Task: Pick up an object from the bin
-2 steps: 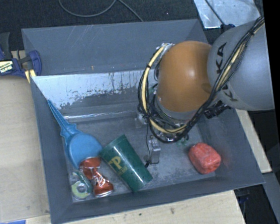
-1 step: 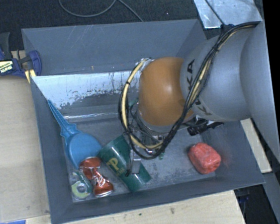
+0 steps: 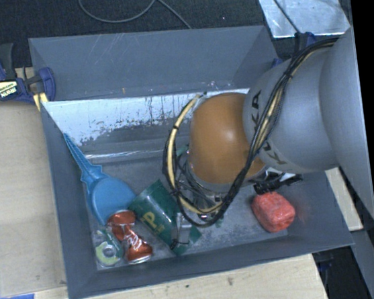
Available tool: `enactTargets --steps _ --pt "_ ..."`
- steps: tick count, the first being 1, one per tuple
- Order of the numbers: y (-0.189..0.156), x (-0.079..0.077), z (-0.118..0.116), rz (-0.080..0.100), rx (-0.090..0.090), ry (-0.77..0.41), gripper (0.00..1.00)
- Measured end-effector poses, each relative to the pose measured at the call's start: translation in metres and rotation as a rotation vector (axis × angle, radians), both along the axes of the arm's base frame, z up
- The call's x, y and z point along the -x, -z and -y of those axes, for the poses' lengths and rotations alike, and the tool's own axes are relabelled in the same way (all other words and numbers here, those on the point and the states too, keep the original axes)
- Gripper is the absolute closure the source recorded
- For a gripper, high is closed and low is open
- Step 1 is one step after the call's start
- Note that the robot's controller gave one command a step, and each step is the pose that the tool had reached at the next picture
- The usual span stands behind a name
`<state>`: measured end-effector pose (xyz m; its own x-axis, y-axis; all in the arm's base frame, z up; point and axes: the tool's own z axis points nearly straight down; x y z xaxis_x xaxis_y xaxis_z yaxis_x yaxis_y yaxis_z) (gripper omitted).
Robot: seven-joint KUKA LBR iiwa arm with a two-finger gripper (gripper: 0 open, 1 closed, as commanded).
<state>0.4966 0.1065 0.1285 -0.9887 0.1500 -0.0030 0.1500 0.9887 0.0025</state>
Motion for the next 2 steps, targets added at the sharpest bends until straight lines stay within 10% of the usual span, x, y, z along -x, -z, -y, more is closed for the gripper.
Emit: enactTargets --steps 2 --pt "0.033 0.005 -0.052 0.010 -0.006 0.167 0.00"
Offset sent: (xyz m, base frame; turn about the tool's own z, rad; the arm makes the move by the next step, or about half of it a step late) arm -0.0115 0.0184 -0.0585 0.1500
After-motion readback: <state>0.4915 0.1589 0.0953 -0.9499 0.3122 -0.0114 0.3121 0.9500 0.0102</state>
